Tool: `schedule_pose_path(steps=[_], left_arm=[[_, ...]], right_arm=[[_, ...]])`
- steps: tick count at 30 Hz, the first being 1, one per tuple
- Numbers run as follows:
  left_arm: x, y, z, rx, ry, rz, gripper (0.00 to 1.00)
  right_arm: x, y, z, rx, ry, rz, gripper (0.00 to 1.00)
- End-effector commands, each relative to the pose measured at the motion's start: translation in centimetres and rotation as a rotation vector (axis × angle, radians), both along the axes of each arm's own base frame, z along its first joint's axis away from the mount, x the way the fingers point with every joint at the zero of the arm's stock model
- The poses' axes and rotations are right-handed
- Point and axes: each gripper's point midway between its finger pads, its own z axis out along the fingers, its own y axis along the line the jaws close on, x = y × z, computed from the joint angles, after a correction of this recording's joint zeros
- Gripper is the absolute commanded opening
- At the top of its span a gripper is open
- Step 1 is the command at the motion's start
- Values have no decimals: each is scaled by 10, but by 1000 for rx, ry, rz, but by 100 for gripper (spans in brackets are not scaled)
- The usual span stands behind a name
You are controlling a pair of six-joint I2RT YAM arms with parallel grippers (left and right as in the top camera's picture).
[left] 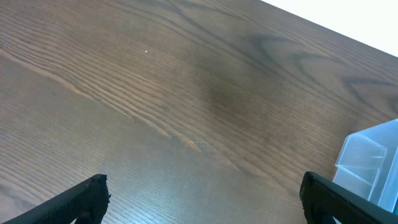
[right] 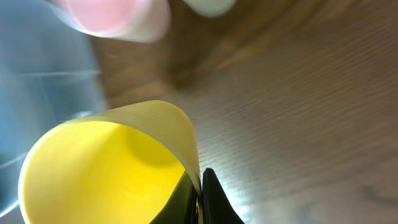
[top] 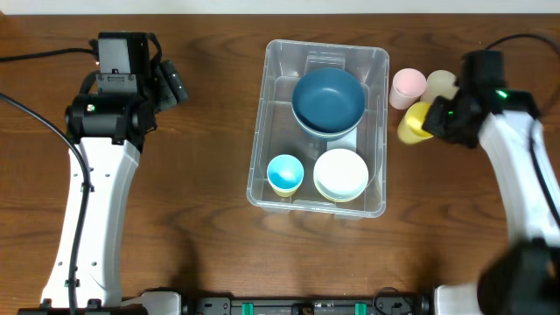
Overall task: Pack container
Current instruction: 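Carry the yellow cup into the bin and drop it into the blue cup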
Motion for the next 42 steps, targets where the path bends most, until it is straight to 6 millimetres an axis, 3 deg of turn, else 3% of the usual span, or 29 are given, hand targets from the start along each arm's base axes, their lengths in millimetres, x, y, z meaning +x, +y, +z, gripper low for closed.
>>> schedule_pose_path(steps=[1, 6, 11, 17, 24, 30, 34, 35, 36, 37, 42], left_arm=[[1, 3, 3, 8, -4, 8, 98], [1, 3, 3, 8, -4, 8, 98], [1, 3, 3, 8, -4, 8, 98], [1, 3, 3, 8, -4, 8, 98], [1, 3, 3, 8, -4, 8, 98], [1, 3, 3, 8, -4, 8, 98], [1, 3, 3, 8, -4, 8, 98], [1, 3, 3, 8, -4, 8, 98], [1, 3, 3, 8, -4, 8, 98], [1, 3, 3, 8, -4, 8, 98], [1, 3, 3, 8, -4, 8, 98]], right_arm=[[-16, 10, 56, -17, -149, 40, 1], [-44, 56, 105, 3, -292, 189, 1], [-64, 118, 122, 39, -353, 391, 1], [-74, 188, 112, 67, -340, 604, 1], [-78, 247, 65, 51, -219, 755, 1], [-81, 270, 27, 26, -118, 812, 1], [-83, 273, 16, 16, -86, 822, 4], [-83, 274, 16, 16, -84, 824, 9], [-83, 274, 16, 16, -85, 825, 24], [-83, 274, 16, 16, -86, 825, 33], [-77, 270, 20, -15, -111, 822, 47]])
